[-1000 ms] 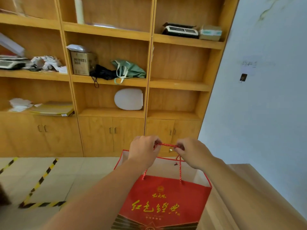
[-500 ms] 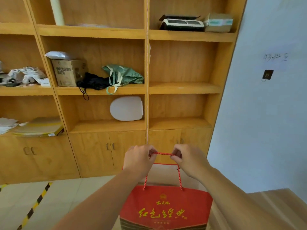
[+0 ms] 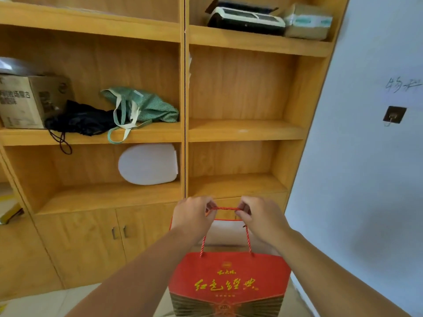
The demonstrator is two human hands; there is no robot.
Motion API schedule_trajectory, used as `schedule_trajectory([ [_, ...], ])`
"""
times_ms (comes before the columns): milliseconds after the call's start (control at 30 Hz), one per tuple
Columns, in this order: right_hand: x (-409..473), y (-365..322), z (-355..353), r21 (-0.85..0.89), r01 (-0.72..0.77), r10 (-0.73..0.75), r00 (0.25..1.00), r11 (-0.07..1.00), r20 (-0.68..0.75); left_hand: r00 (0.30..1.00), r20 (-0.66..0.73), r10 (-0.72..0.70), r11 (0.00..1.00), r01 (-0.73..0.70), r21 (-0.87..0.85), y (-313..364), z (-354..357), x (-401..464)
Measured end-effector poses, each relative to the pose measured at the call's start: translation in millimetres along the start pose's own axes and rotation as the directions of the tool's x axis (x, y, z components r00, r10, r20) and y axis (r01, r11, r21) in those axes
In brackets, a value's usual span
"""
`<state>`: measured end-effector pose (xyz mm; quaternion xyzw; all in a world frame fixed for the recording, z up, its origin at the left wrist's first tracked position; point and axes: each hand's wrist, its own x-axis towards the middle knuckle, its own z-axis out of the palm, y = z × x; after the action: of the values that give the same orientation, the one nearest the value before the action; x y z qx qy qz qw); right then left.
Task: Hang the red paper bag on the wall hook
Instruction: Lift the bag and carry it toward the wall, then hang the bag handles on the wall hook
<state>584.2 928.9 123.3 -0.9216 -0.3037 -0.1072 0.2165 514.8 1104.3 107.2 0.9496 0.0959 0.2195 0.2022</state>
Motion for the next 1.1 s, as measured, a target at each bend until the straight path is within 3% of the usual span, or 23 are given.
schedule_trajectory([
  [200, 91, 35, 11, -0.081, -0.137, 0.136, 0.991, 0.987, -0.022, 0.989, 0.06, 0.138, 0.99, -0.135, -0.045, -23, 40, 124],
  [367, 149, 89, 2, 0.172, -0.344, 0.36, 0.931, 0.923, -0.069, 0.968, 0.019, 0.252, 0.96, -0.247, -0.133, 4, 72, 220],
  [500, 185, 141, -13, 0.234, -0.413, 0.447, 0.887, 0.88, -0.117, 0.946, 0.028, 0.324, 0.928, -0.312, -0.204, 33, 109, 287],
  [833, 231, 265, -52, 0.259, -0.549, 0.605, 0.753, 0.794, -0.259, 0.838, 0.096, 0.537, 0.82, -0.491, -0.295, 140, 194, 404],
  [1100, 249, 359, -116, 0.278, -0.611, 0.666, 0.616, 0.741, -0.42, 0.791, 0.1, 0.604, 0.72, -0.488, -0.493, 249, 258, 477],
])
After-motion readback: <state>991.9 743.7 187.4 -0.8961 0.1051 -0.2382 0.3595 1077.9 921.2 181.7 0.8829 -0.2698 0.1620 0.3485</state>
